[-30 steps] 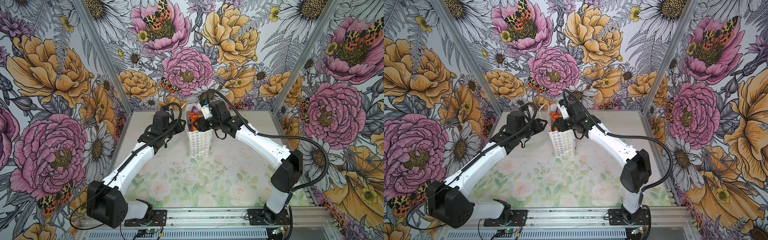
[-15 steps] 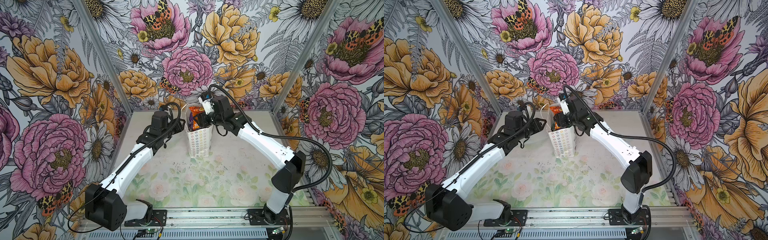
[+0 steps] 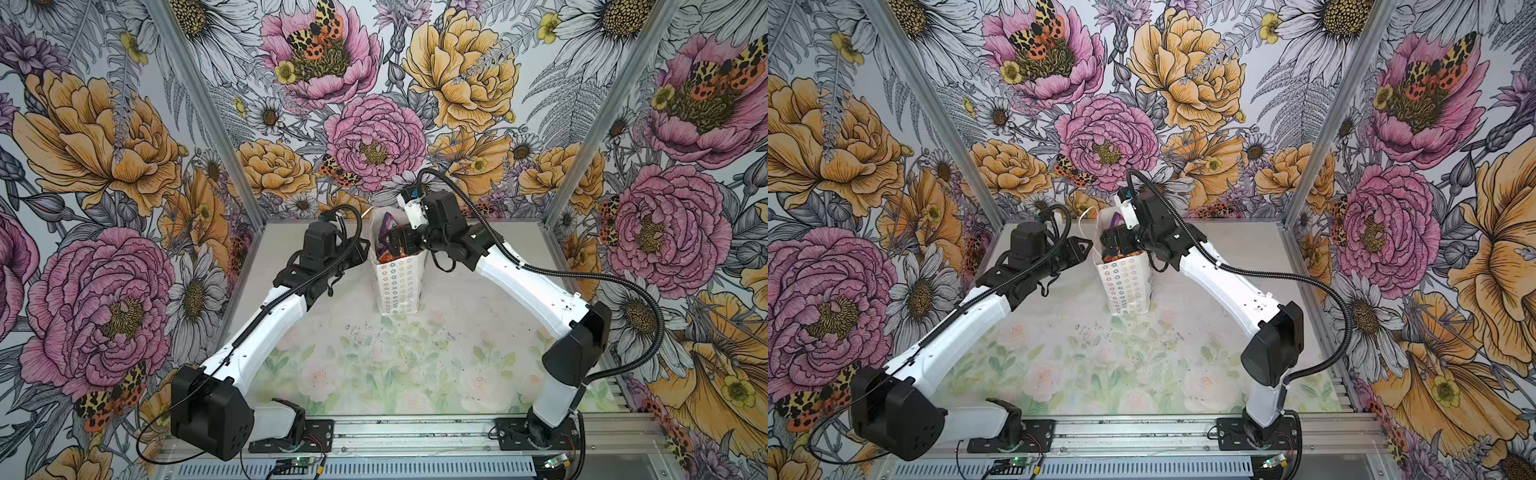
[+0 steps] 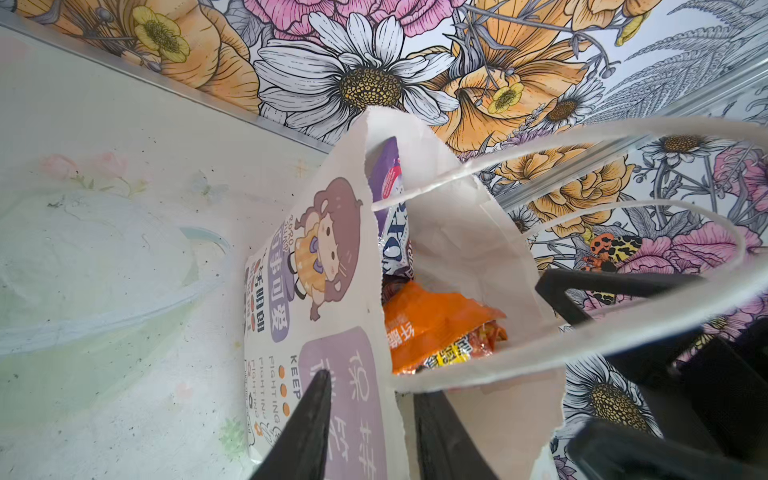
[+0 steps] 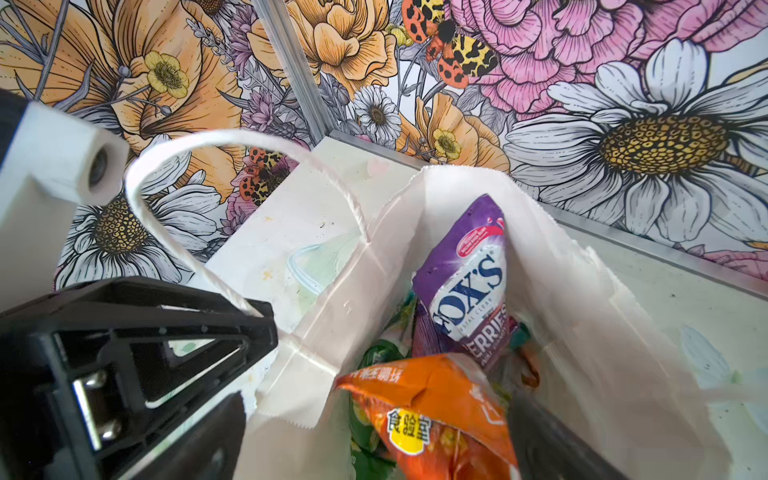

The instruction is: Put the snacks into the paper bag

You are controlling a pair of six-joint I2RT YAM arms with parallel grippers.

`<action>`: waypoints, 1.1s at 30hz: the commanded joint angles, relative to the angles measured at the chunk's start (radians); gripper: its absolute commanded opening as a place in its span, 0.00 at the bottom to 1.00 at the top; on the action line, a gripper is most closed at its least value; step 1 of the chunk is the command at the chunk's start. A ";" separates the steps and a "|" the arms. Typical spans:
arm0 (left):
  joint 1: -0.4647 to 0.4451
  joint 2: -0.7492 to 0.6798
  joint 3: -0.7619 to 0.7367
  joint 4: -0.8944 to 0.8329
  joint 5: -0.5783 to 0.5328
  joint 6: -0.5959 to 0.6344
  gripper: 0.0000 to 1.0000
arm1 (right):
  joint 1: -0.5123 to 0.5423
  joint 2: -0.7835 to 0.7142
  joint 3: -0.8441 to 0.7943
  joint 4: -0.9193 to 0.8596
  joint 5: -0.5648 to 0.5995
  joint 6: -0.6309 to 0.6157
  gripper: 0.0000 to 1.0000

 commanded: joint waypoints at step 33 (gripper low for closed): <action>0.160 -0.377 -0.103 0.035 -0.235 0.137 0.98 | -0.315 -0.504 -0.365 -0.002 0.183 -0.245 1.00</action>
